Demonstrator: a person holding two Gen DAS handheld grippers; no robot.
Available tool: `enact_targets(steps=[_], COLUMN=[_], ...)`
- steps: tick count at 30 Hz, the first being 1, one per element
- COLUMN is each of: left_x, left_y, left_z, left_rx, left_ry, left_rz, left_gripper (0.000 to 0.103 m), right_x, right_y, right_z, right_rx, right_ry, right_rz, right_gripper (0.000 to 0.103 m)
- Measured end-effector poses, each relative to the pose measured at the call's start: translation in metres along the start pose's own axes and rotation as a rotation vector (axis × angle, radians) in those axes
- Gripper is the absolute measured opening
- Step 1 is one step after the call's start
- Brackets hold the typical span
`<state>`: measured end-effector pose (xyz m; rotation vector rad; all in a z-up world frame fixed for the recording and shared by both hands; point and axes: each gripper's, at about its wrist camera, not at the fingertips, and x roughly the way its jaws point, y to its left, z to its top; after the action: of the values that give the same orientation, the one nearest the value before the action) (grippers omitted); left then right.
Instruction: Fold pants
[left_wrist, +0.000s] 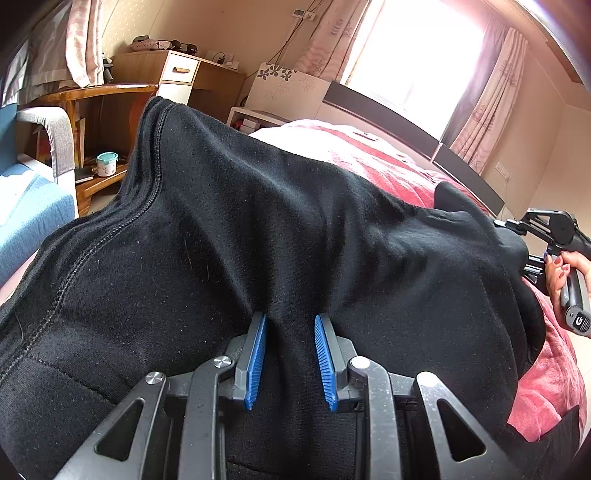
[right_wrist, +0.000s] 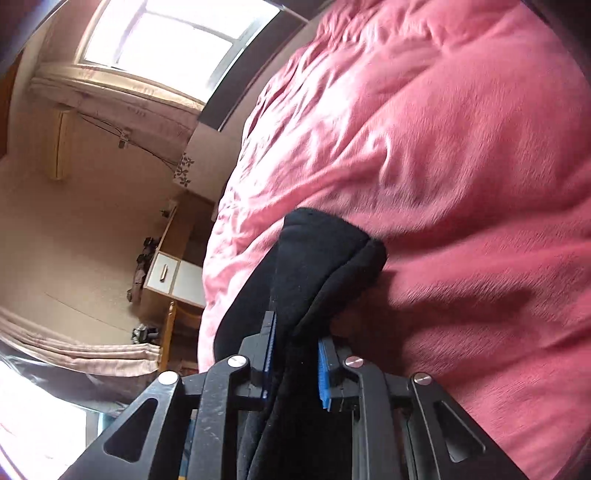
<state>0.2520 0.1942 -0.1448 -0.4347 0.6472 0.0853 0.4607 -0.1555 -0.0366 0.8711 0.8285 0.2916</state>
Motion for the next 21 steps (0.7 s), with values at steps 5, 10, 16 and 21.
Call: enact_targets(steps=[5,10,16,21], left_x=[0.0,-0.001,-0.002,-0.003], left_y=[0.0,0.002,0.0,-0.004], left_z=[0.0,0.0,0.0,0.0], left_rx=[0.0,0.004,0.011,0.012], left_ry=[0.0,0.001,0.002,-0.001], left_rz=[0.001,0.005,0.011,0.012], left_gripper=[0.027,0.027,0.027,0.027], right_x=[-0.043,-0.109,-0.183,-0.245], right_y=[-0.01,-0.04,-0.081,-0.102], right_z=[0.011,0.021,0.028,0.027], right_rx=[-0.073,-0.13,-0.157,-0.172], right_ry=[-0.095,-0.178,-0.253,-0.354], right_rz=[-0.065,-0.182,-0.299,-0.359], right_gripper=[0.017,0.016,0.016,0.016])
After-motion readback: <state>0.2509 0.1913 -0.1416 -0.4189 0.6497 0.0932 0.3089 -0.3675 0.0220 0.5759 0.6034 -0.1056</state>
